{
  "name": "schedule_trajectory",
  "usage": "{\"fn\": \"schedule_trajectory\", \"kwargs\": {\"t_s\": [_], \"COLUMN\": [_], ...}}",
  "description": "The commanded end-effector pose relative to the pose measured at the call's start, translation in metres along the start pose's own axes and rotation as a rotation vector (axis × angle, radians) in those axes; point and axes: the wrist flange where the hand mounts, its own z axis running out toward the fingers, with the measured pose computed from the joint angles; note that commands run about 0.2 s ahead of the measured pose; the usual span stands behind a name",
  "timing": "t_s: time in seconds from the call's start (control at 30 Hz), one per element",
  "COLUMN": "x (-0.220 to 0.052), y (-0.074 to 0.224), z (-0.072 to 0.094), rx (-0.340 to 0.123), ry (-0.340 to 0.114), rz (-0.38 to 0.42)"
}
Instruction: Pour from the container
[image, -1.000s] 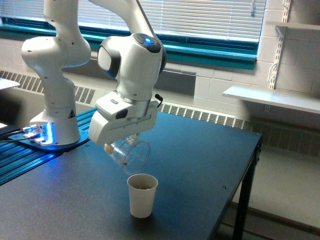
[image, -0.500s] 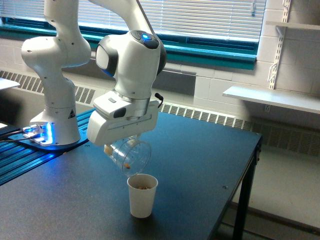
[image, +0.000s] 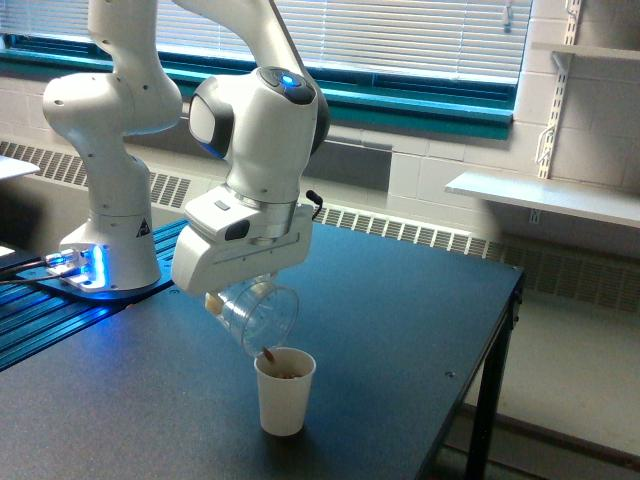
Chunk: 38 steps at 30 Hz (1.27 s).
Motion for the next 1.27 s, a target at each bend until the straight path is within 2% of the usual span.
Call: {"fn": "schedule_trajectory", "kwargs": {"t_s": [0.03,0.5,1.27], "x": [0.005,-0.005,-0.012], "y": [-0.008,-0.009,-0.005], "z": [-0.001,0.001,-0.026], "rx": [0.023,0.019,0.061], "ry": [-0.010,-0.017,0.018], "rz": [-0.006,-0.019,-0.018]}}
